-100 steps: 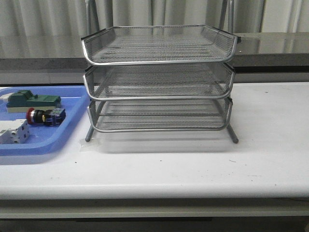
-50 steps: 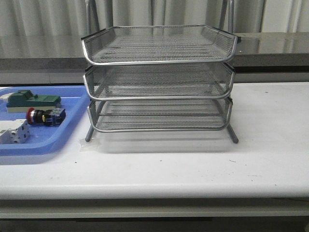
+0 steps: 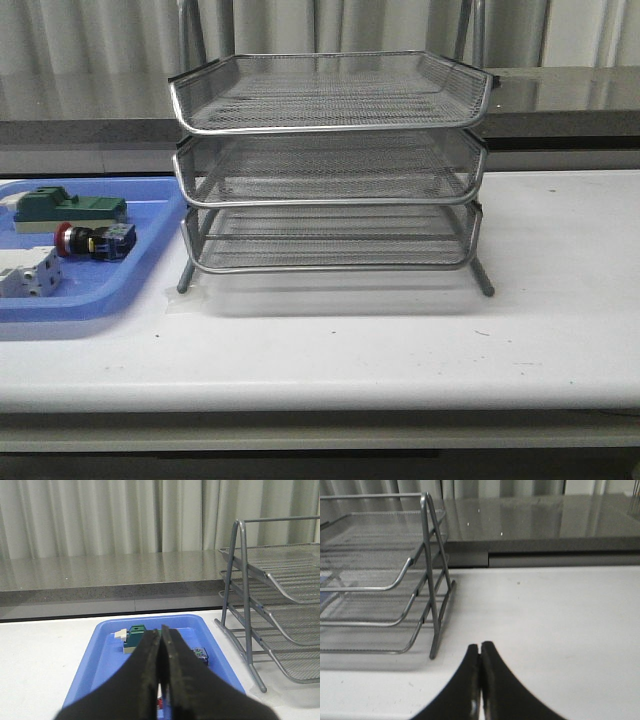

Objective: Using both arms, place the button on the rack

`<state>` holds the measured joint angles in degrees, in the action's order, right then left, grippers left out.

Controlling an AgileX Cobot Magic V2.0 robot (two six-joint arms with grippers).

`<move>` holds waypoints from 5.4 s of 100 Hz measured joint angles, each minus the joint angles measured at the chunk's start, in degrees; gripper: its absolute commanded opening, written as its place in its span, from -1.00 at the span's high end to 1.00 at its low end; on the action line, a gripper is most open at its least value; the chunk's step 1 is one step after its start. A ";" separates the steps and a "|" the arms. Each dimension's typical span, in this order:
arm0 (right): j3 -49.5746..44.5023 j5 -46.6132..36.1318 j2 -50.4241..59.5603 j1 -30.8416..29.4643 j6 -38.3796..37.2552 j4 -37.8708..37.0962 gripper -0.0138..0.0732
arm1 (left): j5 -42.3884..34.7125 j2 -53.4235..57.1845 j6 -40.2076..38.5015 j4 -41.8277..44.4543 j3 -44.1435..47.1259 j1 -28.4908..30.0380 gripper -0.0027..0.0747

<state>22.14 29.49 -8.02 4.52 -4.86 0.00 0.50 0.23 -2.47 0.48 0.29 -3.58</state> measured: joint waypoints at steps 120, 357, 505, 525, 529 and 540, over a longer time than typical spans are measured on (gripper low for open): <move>16.33 9.03 -43.19 0.00 0.00 25.15 -0.32 | 0.00 0.00 0.00 0.00 0.00 0.00 0.98; 24.94 8.91 -93.54 0.00 67.98 104.75 0.53 | -0.13 0.00 0.00 0.00 0.00 0.00 0.98; -1.57 14.89 -77.04 -0.22 79.91 105.54 -0.23 | -0.50 0.00 0.00 0.00 0.00 0.00 0.98; -1.85 17.54 -77.14 -0.12 80.93 103.11 -0.23 | -0.50 0.00 0.00 0.00 0.00 0.00 0.98; -1.85 17.77 -77.14 -0.12 80.93 101.92 -0.23 | -0.50 0.00 0.00 0.00 0.00 0.00 0.98; -1.85 17.88 -77.14 -0.12 81.02 98.74 -0.23 | -0.50 0.00 0.00 0.00 0.00 0.00 0.98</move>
<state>20.28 47.37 -85.16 4.40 76.17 98.74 0.00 0.23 -2.47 0.48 0.29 -3.58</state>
